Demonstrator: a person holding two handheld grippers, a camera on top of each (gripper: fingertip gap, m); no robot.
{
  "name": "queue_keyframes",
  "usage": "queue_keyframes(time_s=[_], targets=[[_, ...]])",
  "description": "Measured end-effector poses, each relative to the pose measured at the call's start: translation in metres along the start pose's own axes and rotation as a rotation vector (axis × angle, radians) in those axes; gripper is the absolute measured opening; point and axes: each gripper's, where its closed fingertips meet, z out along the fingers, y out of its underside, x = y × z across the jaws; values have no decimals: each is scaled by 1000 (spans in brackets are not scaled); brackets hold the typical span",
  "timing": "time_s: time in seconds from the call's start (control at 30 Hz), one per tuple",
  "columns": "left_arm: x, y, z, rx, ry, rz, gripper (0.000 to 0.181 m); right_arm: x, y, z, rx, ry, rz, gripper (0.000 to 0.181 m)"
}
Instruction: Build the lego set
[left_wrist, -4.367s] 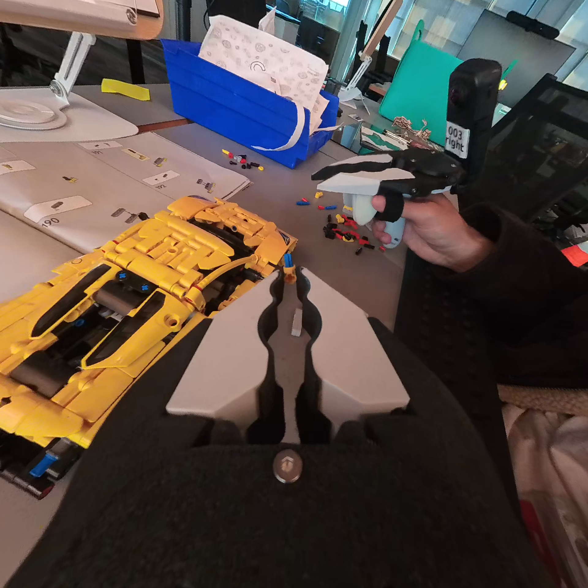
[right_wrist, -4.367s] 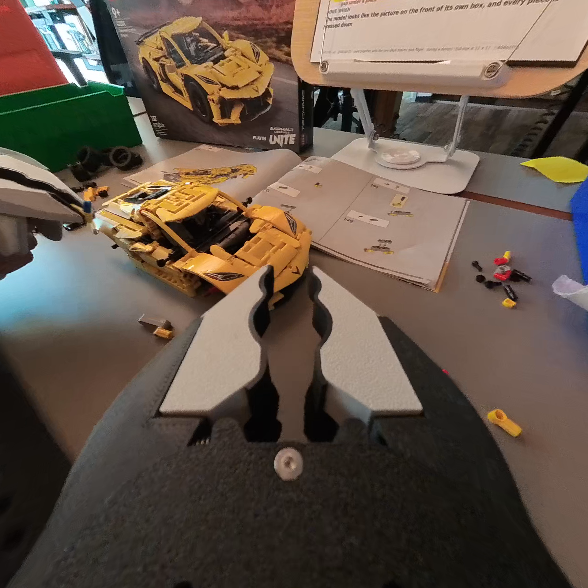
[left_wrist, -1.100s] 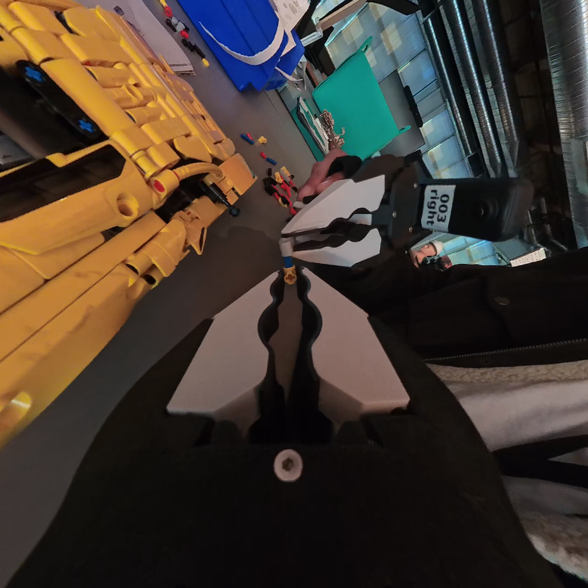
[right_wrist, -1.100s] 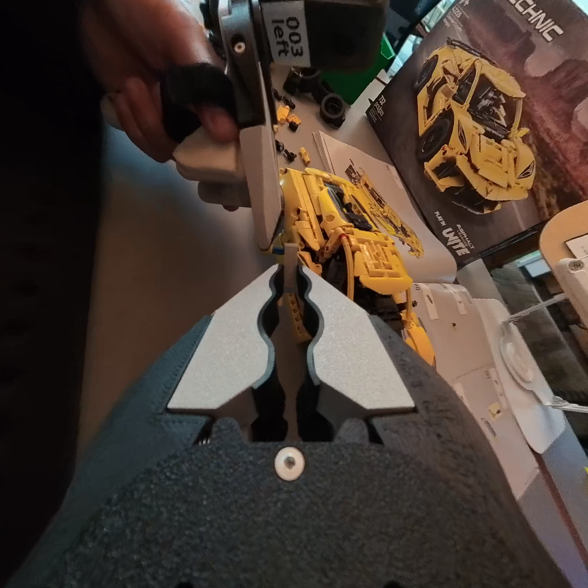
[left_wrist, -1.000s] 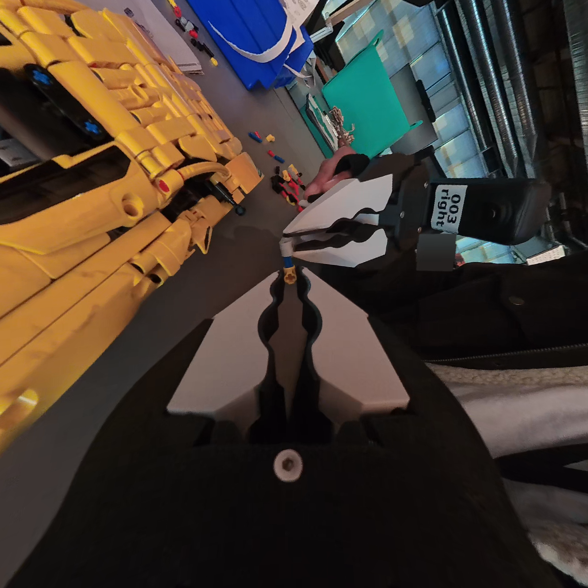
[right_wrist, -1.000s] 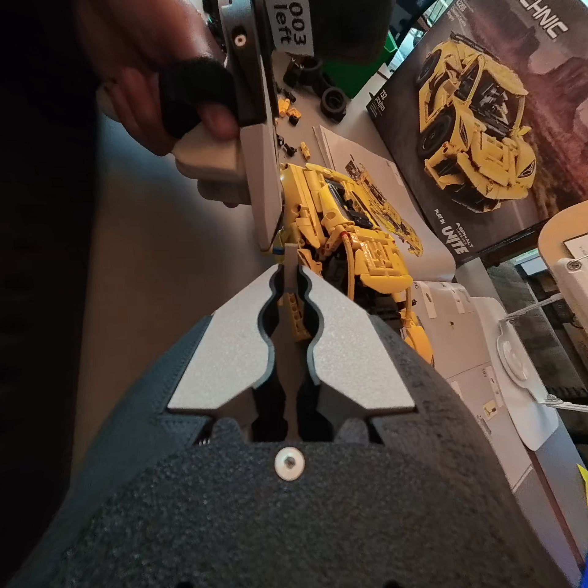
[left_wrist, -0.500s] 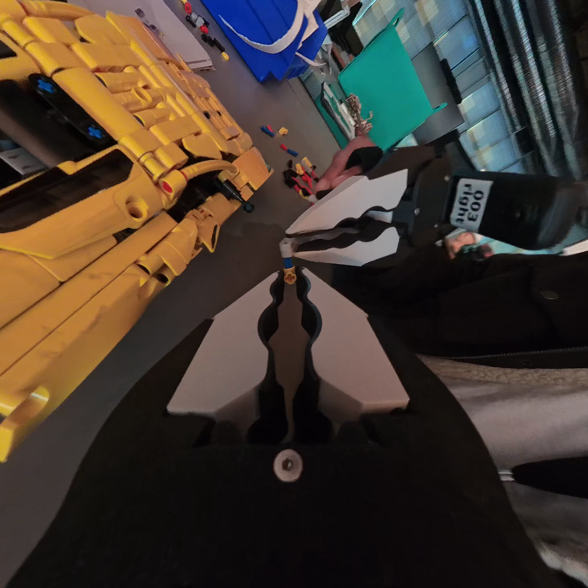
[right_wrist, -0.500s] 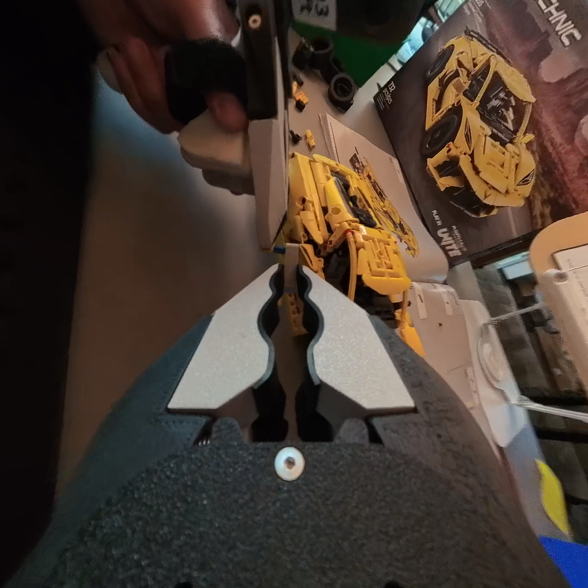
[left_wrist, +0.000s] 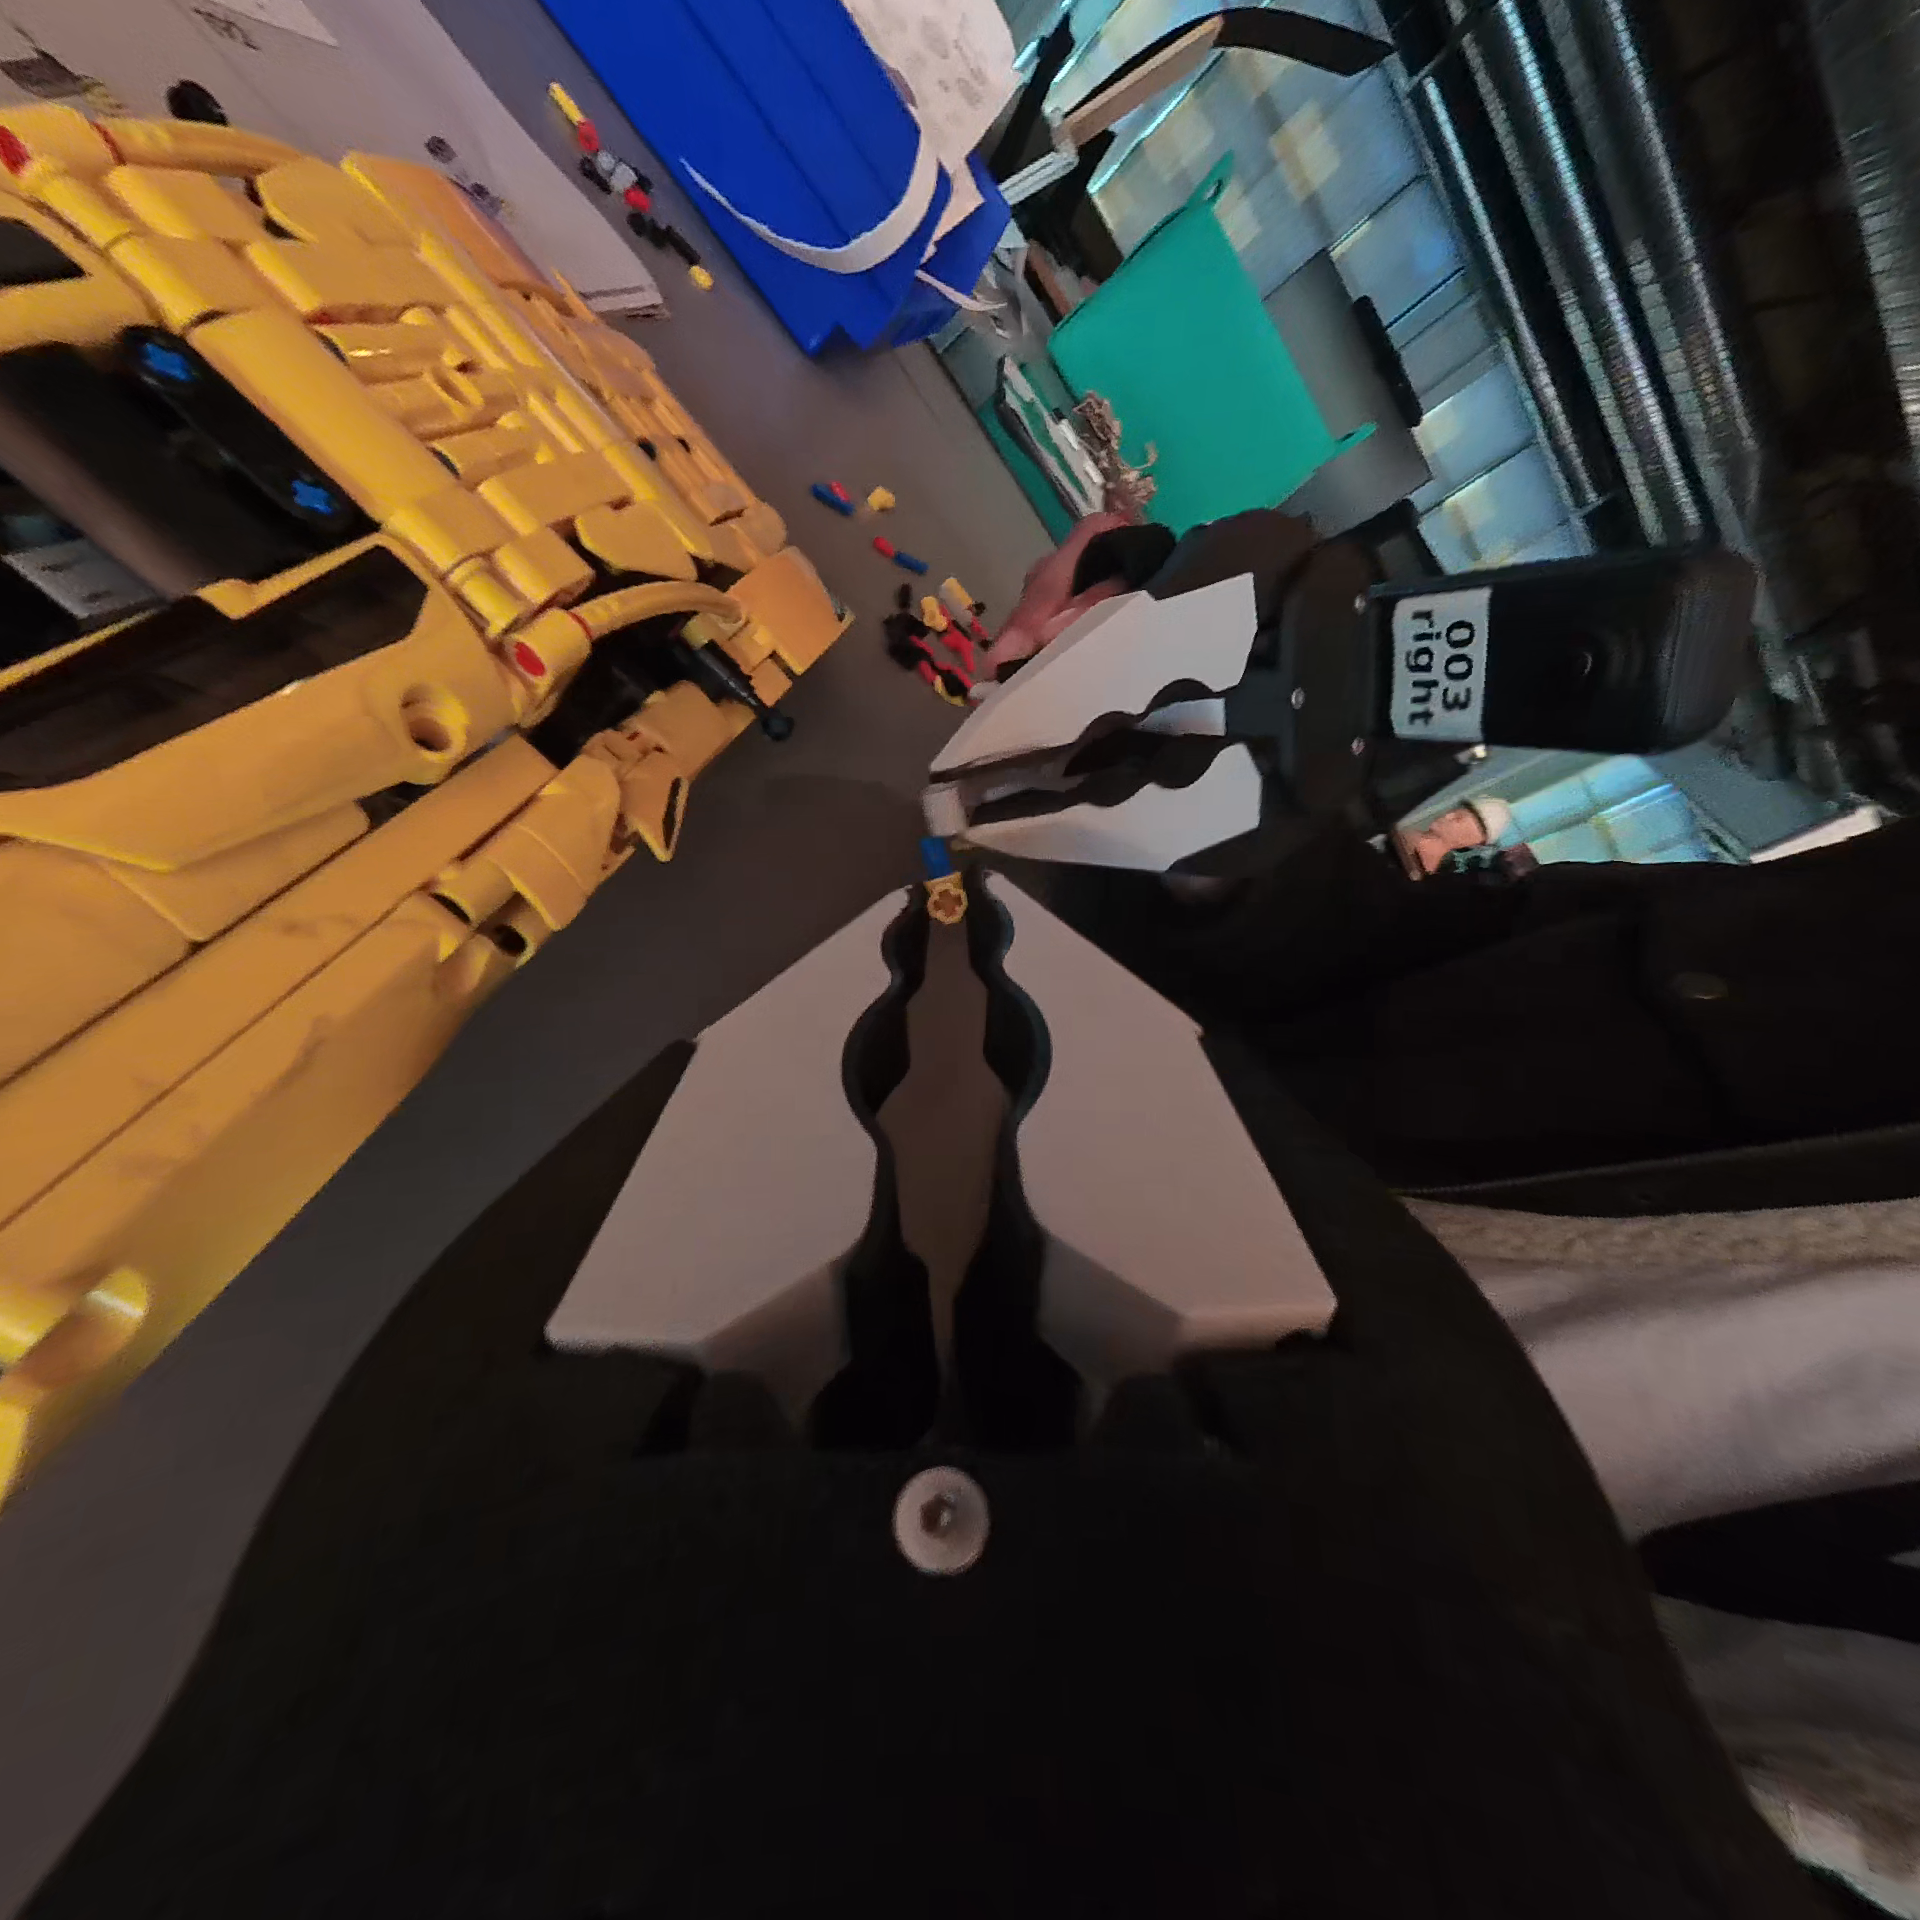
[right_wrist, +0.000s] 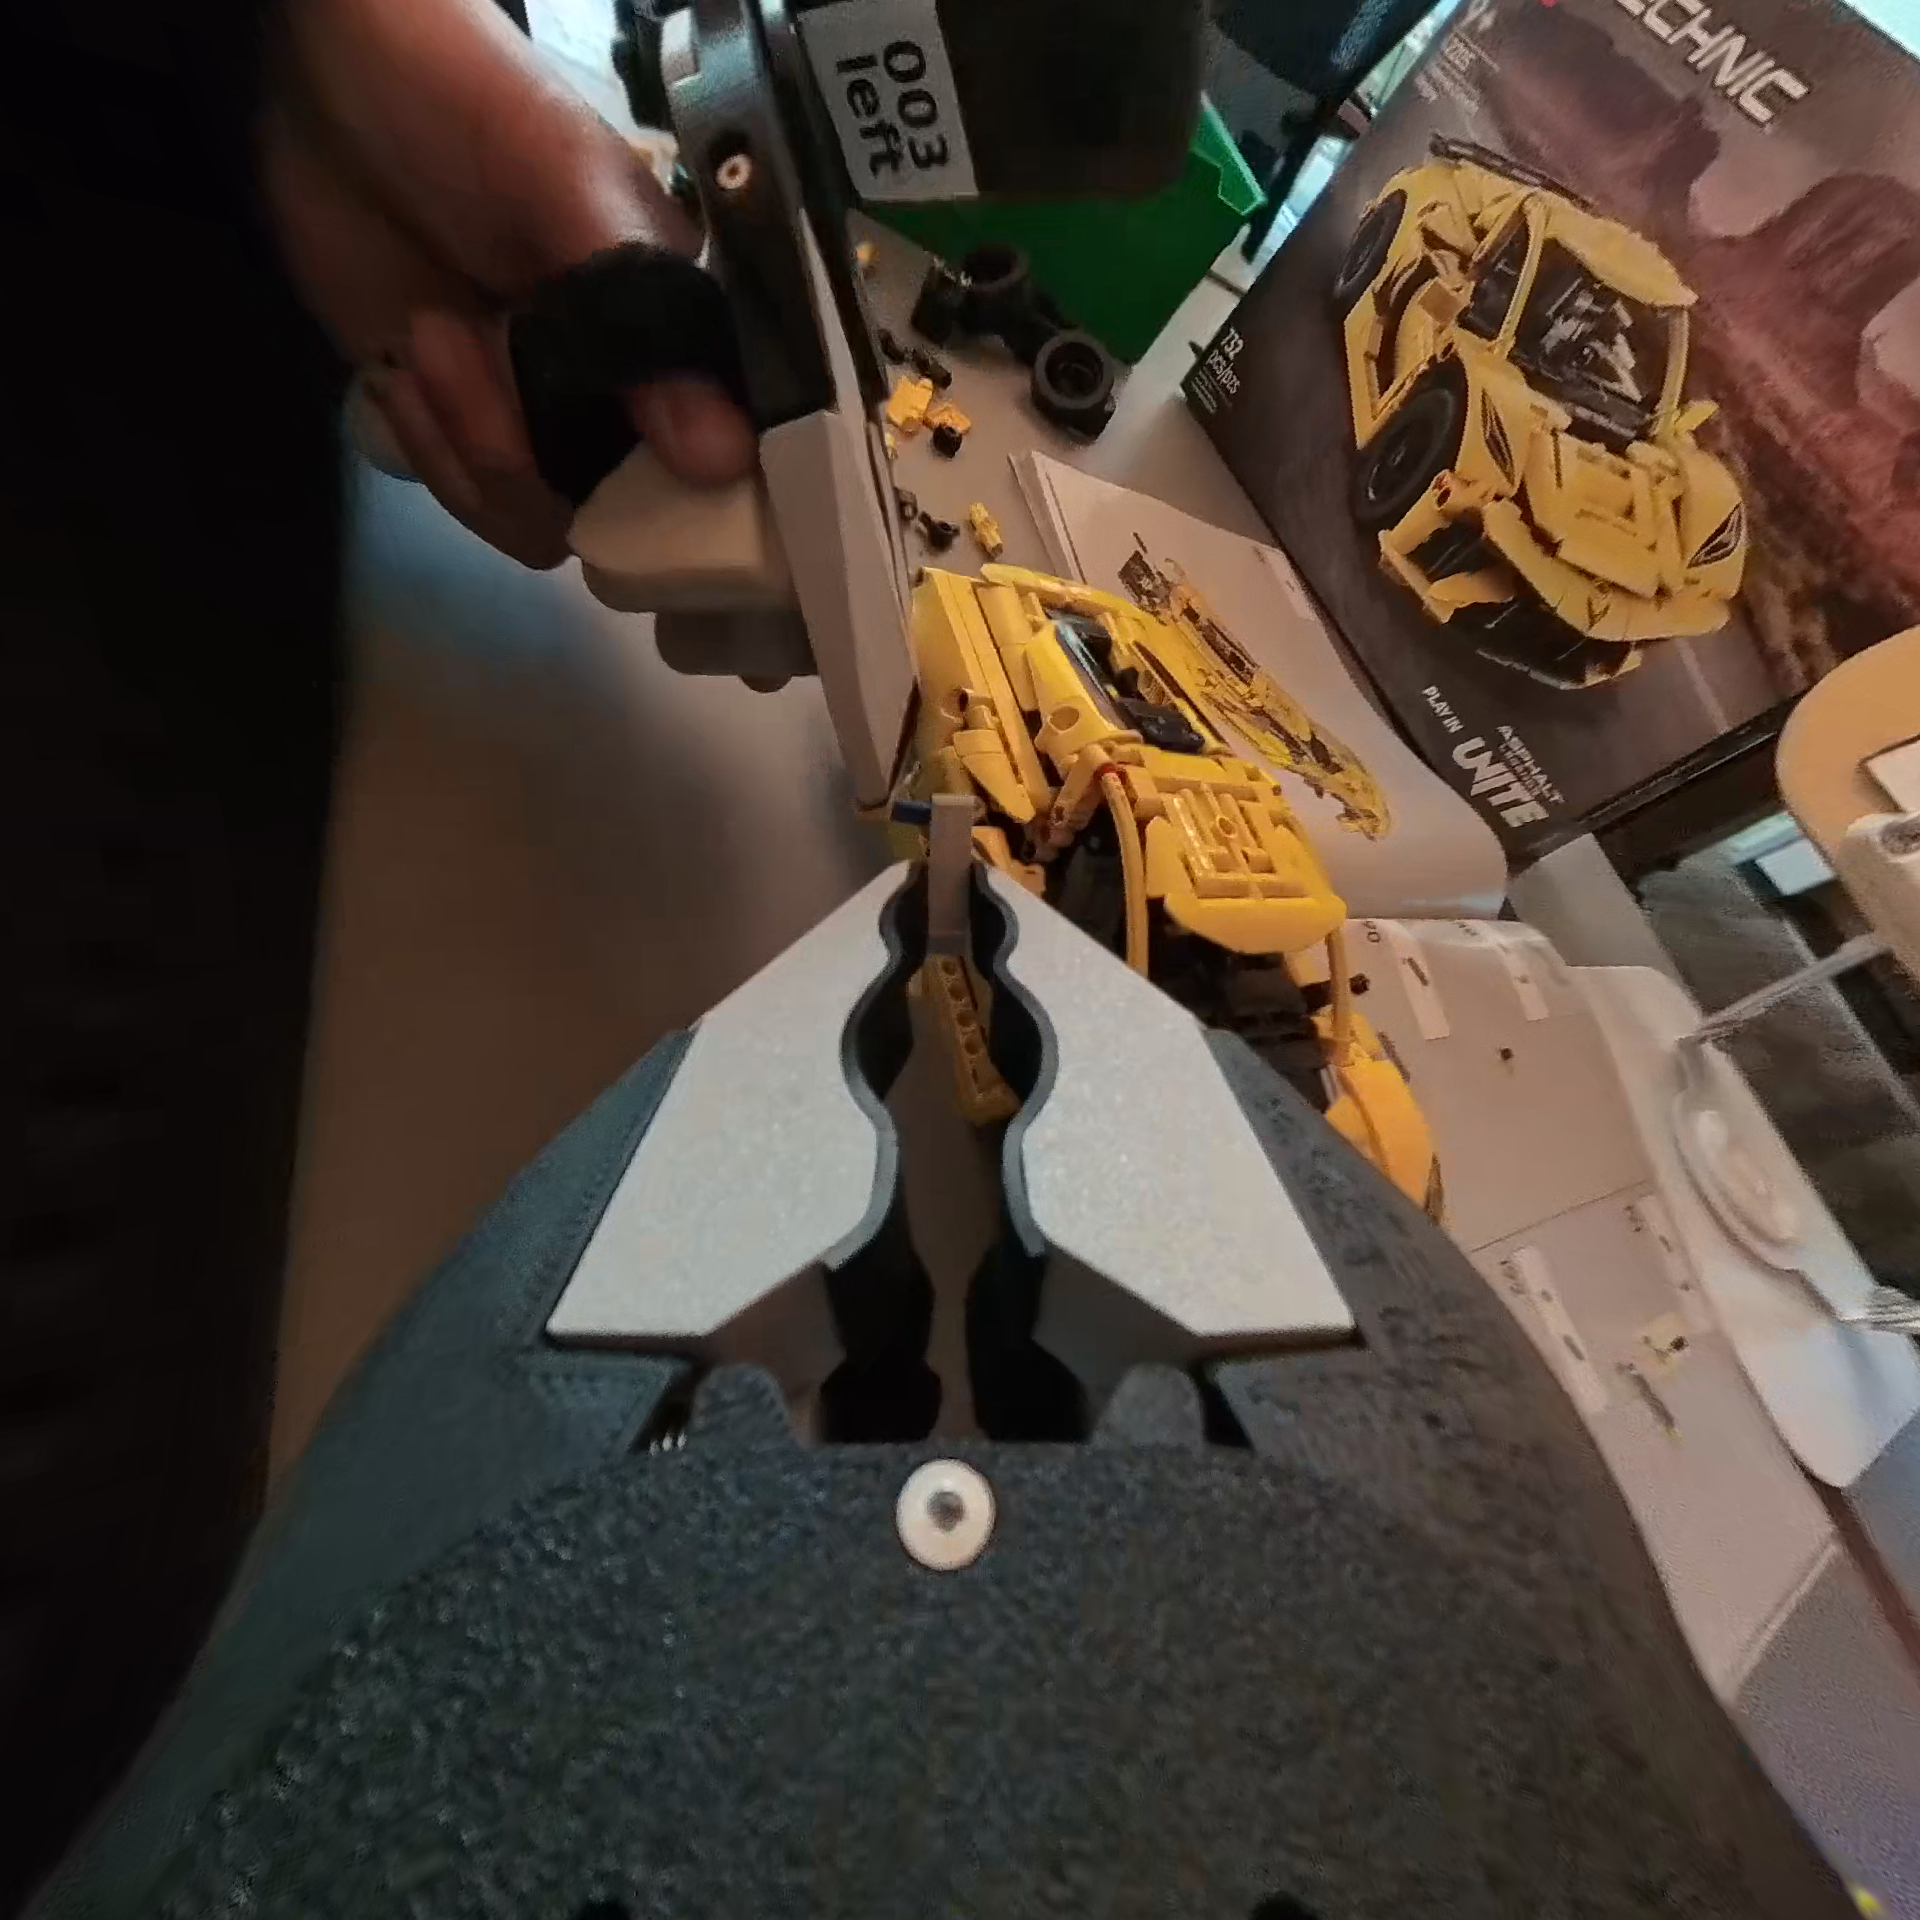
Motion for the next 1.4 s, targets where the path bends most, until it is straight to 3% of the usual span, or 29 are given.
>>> queue_keyframes(time_s=[0.07, 0.2, 0.27, 0.37, 0.53, 0.57, 0.7, 0.8, 0.87, 1.4], targets=[[-1, -7, -5, 32, -4, 11, 6, -10, -1, 0, 32, -86, 75, 7], [0, -8, -6, 39, -2, 23, 6, 8, 9, -3, -4, -11, 136, 6], [12, -15, -8, 73, 43, 79, 6, -9, 30, 0, -114, -111, 132, 7], [39, -20, -8, 117, 95, 272, 7, -45, 58, 1, -273, -266, 119, 7], [69, -19, -5, 177, 64, 670, 6, -53, 61, -1, -275, -369, 286, 10], [72, -20, -5, 195, 47, 732, 7, -52, 60, -2, -265, -375, 307, 19], [78, -22, -5, 232, -1, 886, 6, -35, 13, -17, -11, -409, 459, 31], [79, -23, -5, 247, -44, 985, 7, 2, -44, -39, 294, -294, 541, 30], [77, -23, -3, 246, -76, 1032, 7, 14, -63, -49, 398, -223, 564, 21], [80, -17, 0, 222, -57, 1051, 7, -3, -75, -47, 431, -266, 510, 3]])
